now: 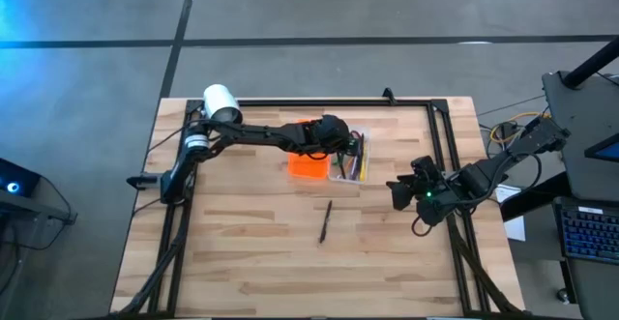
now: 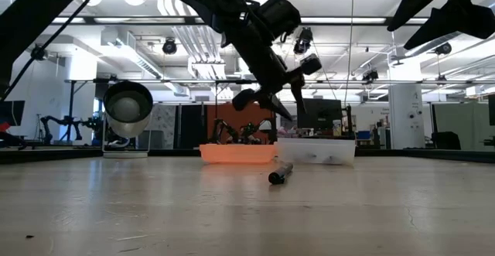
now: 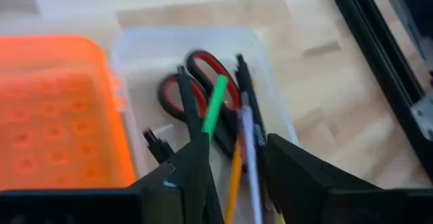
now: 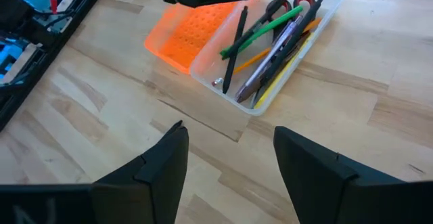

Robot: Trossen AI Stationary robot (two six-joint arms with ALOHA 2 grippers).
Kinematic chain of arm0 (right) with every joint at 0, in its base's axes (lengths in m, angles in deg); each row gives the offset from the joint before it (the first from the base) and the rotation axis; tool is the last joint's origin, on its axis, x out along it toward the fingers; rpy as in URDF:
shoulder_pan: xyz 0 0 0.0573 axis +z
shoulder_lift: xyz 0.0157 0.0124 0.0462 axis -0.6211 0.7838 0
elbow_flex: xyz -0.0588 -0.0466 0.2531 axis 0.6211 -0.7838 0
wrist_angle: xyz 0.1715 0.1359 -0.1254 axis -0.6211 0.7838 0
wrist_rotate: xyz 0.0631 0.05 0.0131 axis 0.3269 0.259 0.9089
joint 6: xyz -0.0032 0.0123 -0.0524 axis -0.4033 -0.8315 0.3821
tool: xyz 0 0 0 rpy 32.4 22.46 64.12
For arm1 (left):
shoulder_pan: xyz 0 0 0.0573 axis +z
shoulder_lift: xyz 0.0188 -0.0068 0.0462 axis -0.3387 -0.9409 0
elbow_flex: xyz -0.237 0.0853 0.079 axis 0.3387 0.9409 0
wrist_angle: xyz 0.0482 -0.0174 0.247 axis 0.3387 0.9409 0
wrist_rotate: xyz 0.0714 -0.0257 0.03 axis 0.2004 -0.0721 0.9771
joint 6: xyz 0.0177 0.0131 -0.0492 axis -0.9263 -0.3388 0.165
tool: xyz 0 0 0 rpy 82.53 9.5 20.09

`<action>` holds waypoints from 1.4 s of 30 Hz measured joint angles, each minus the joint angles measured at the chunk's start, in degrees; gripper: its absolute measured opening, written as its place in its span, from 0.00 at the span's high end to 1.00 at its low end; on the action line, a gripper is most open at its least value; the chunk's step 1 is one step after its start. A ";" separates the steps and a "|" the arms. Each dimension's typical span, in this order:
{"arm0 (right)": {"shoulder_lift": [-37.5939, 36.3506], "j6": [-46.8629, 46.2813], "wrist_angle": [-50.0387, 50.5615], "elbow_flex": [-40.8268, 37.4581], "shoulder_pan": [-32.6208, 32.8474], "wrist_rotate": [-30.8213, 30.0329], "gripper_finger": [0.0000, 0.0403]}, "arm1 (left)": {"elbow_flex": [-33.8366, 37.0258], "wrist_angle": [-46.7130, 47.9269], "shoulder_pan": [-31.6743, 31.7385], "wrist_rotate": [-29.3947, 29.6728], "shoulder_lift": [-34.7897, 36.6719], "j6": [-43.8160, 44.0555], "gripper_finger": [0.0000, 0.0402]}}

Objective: Pick & place school supplies into a supply box
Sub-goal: Put the black pen into the orange supply box

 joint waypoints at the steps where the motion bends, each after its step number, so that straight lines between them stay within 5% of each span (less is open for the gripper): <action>1: 0.00 0.00 0.00 -0.02 0.00 0.00 0.48 | 0.00 0.10 -0.09 -1.05 0.16 0.18 0.67; 12: 3.13 2.24 -5.21 -0.55 -0.02 6.14 0.48 | -0.04 12.79 -11.79 -2.89 6.05 -6.01 0.66; 18: 9.37 9.71 -18.15 -0.63 -0.03 8.90 0.48 | -0.02 22.06 -22.04 5.37 9.20 4.50 0.66; 23: 13.46 6.21 -20.30 -0.68 -0.44 10.09 0.48 | 0.11 28.13 -29.24 12.42 13.38 14.12 0.66; 27: 16.97 4.17 -27.12 -0.68 -1.77 18.46 0.48 | 2.48 32.98 -33.67 16.73 18.43 16.74 0.66; 34: 28.02 -3.14 -47.24 -0.56 -4.34 20.27 0.48 | 14.39 33.35 -39.45 21.86 30.81 20.22 0.66; 42: 40.42 -10.12 -45.59 6.87 -9.35 24.65 0.48 | 35.87 26.91 -45.04 24.34 51.05 23.72 0.66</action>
